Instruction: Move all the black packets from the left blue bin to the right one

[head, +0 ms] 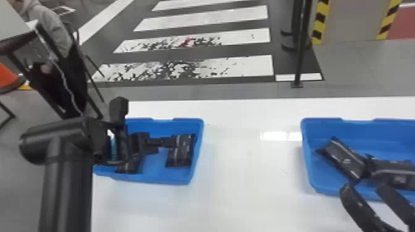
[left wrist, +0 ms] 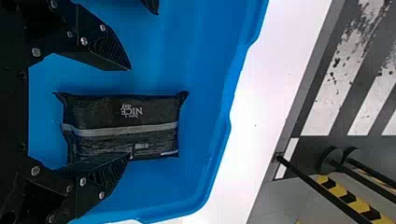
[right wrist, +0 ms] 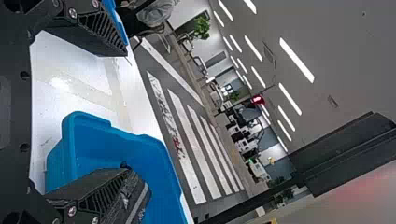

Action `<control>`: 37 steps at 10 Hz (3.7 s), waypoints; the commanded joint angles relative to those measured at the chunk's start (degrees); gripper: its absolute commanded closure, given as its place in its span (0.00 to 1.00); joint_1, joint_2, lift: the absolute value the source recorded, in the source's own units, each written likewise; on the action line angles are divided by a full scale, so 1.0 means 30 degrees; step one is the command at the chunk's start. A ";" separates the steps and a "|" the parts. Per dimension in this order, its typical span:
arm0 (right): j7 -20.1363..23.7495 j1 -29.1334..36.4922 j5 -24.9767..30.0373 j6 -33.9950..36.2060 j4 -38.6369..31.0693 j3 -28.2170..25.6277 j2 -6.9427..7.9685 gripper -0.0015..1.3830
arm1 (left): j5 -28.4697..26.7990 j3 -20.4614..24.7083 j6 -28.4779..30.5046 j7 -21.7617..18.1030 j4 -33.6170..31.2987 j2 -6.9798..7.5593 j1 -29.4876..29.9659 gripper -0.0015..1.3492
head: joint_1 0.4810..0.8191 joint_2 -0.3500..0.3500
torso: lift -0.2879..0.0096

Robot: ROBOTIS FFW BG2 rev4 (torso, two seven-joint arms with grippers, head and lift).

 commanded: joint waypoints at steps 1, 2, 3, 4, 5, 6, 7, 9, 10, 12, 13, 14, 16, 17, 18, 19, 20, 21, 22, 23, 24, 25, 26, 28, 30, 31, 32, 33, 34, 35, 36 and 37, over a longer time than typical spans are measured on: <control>0.0018 -0.0024 -0.0032 0.0028 0.0072 0.0000 0.0000 0.11 | 0.0304 -0.0428 0.0032 0.0138 0.1930 -0.0022 -0.0974 0.32 | 0.63 0.84 | 0.45; 0.0018 -0.0071 -0.0032 0.0075 0.0119 0.0000 0.0000 0.11 | 0.0571 -0.0847 -0.0015 0.0314 0.2867 -0.0022 -0.1443 0.32 | 0.63 0.83 | 0.45; 0.0047 -0.0118 -0.0032 0.0169 0.0213 0.0038 0.0000 0.11 | 0.0990 -0.1266 -0.0015 0.0402 0.3758 -0.0051 -0.1912 0.32 | 0.63 0.81 | 0.45; 0.0105 -0.0212 -0.0070 0.0216 0.0307 0.0076 0.0000 0.11 | 0.1066 -0.1533 0.0126 0.0431 0.4367 -0.0109 -0.2240 0.38 | 0.63 0.79 | 0.45; 0.0135 -0.0212 -0.0108 0.0216 0.0354 0.0076 0.0000 0.11 | 0.1066 -0.1609 0.0360 0.0490 0.4602 -0.0109 -0.2334 0.59 | 0.63 0.78 | 0.45; 0.0135 -0.0212 -0.0184 0.0216 0.0354 0.0076 0.0000 0.11 | 0.0914 -0.1761 0.0266 0.0490 0.4649 -0.0080 -0.2240 0.75 | 0.63 0.77 | 0.45; 0.0164 -0.0165 -0.0260 0.0216 0.0354 0.0076 0.0000 0.11 | 0.0876 -0.1952 -0.0718 0.0314 0.4649 0.0037 -0.2006 0.91 | 0.63 0.76 | 0.45; 0.0193 -0.0165 -0.0299 0.0216 0.0260 0.0076 -0.0029 0.11 | 0.1104 -0.1799 -0.2171 -0.1063 0.3617 0.0359 -0.1302 0.90 | 0.63 0.76 | 0.45; 0.0193 -0.0165 -0.0299 0.0216 0.0213 0.0076 -0.0029 0.11 | 0.1942 -0.1609 -0.1468 -0.1209 0.1414 0.0535 -0.0271 0.90 | 0.63 0.76 | 0.45; 0.0223 -0.0165 -0.0299 0.0356 0.0072 0.0076 -0.0058 0.11 | 0.3427 -0.1000 -0.0859 -0.1561 -0.2711 0.0594 0.2026 0.90 | 0.63 0.75 | 0.45; 0.0281 -0.0212 -0.0299 0.0450 -0.0068 0.0114 -0.0058 0.11 | 0.4570 -0.0923 -0.0906 -0.1620 -0.4773 0.0564 0.3291 0.90 | 0.63 0.74 | 0.45; 0.0457 -0.0352 -0.0299 0.0731 -0.0256 0.0114 -0.0088 0.11 | 0.5446 -0.0885 -0.1140 -0.1708 -0.6883 0.0447 0.4369 0.90 | 0.63 0.72 | 0.45; 0.1014 -0.1243 -0.0413 0.1528 -0.0350 0.0114 -0.0146 0.11 | 0.6436 -0.1076 -0.1468 -0.2088 -0.9789 0.0008 0.5916 0.90 | 0.63 0.66 | 0.45; 0.1131 -0.1712 -0.0527 0.1622 -0.0256 0.0228 -0.0234 0.11 | 0.6893 -0.1266 -0.1515 -0.2147 -1.0539 -0.0109 0.6385 0.90 | 0.63 0.62 | 0.45; 0.1160 -0.1946 -0.0756 0.1669 -0.0256 0.0380 -0.0293 0.11 | 0.7503 -0.1723 -0.1749 -0.2352 -1.0914 -0.0168 0.6619 0.90 | 0.63 0.61 | 0.45; 0.1277 -0.2180 -0.1136 0.2044 -0.0256 0.0685 -0.0410 0.11 | 0.7922 -0.2333 -0.2077 -0.2616 -1.1148 -0.0168 0.6666 0.90 | 0.63 0.58 | 0.45; 0.1365 -0.2462 -0.1365 0.2419 -0.0256 0.0952 -0.0527 0.11 | 0.8531 -0.2980 -0.2406 -0.2821 -1.1195 -0.0197 0.6713 0.90 | 0.63 0.55 | 0.45; 0.1424 -0.2743 -0.1708 0.2747 -0.0256 0.1256 -0.0644 0.11 | 0.8912 -0.3589 -0.2546 -0.2967 -1.1336 -0.0197 0.6760 0.90 | 0.63 0.52 | 0.45; 0.1424 -0.3071 -0.2279 0.2981 -0.0162 0.1485 -0.0791 0.10 | 0.9445 -0.4161 -0.2687 -0.3055 -1.1523 -0.0227 0.6760 0.90 | 0.63 0.50 | 0.45; 0.1424 -0.3352 -0.2317 0.3075 -0.0021 0.1523 -0.0908 0.11 | 0.9750 -0.4580 -0.2687 -0.3114 -1.1711 -0.0227 0.6760 0.90 | 0.63 0.47 | 0.45; 0.1424 -0.3680 -0.2546 0.3075 0.0166 0.1523 -0.0996 0.11 | 1.0245 -0.4922 -0.2640 -0.3172 -1.1711 -0.0227 0.6713 0.90 | 0.63 0.46 | 0.45; 0.1424 -0.4009 -0.2888 0.3122 0.0307 0.1637 -0.1084 0.11 | 1.0359 -0.5418 -0.2593 -0.3202 -1.1758 -0.0197 0.6666 0.90 | 0.63 0.43 | 0.45; 0.1394 -0.4196 -0.3155 0.3122 0.0166 0.1828 -0.1201 0.12 | 1.0321 -0.5722 -0.2499 -0.3202 -1.1758 -0.0197 0.6573 0.90 | 0.63 0.40 | 0.45; 0.1424 -0.4290 -0.4031 0.3591 0.0400 0.2323 -0.1260 0.47 | 1.0511 -0.5951 -0.2312 -0.3172 -1.1758 -0.0197 0.6526 0.90 | 0.63 0.39 | 0.45; 0.1424 -0.4290 -0.4450 0.3591 0.0588 0.2361 -0.1230 0.94 | 1.0550 -0.5951 -0.2312 -0.3172 -1.1758 -0.0227 0.6479 0.90 | 0.63 0.40 | 0.45; 0.1424 -0.4290 -0.4717 0.3591 0.0541 0.2361 -0.1230 0.92 | 1.0550 -0.5913 -0.2359 -0.3172 -1.1758 -0.0227 0.6479 0.90 | 0.63 0.41 | 0.45; 0.1453 -0.4290 -0.4907 0.3638 0.0447 0.2361 -0.1230 0.92 | 1.0588 -0.5836 -0.2406 -0.3143 -1.1758 -0.0256 0.6573 0.90 | 0.63 0.41 | 0.45; 0.1512 -0.4290 -0.5059 0.3872 0.0354 0.2399 -0.1260 0.92 | 1.0626 -0.5494 -0.2781 -0.3055 -1.1758 -0.0402 0.6854 0.83 | 0.63 0.41 | 0.45; 0.1541 -0.4290 -0.5212 0.3919 0.0260 0.2399 -0.1260 0.92 | 1.0702 -0.5037 -0.3015 -0.2938 -1.1758 -0.0607 0.7276 0.67 | 0.63 0.41 | 0.45; 0.1541 -0.4337 -0.5402 0.3966 0.0260 0.2399 -0.1260 0.92 | 1.0778 -0.4694 -0.3062 -0.2909 -1.1758 -0.0725 0.7557 0.55 | 0.63 0.43 | 0.45; 0.1512 -0.4712 -0.5631 0.3966 0.0775 0.2361 -0.1289 0.92 | 1.1083 -0.4427 -0.3062 -0.2909 -1.1758 -0.0783 0.7885 0.39 | 0.63 0.44 | 0.45; 0.1482 -0.5321 -0.5707 0.3966 0.1338 0.2018 -0.1435 0.92 | 1.1426 -0.4123 -0.3156 -0.2938 -1.1805 -0.0900 0.8213 0.29 | 0.63 0.45 | 0.45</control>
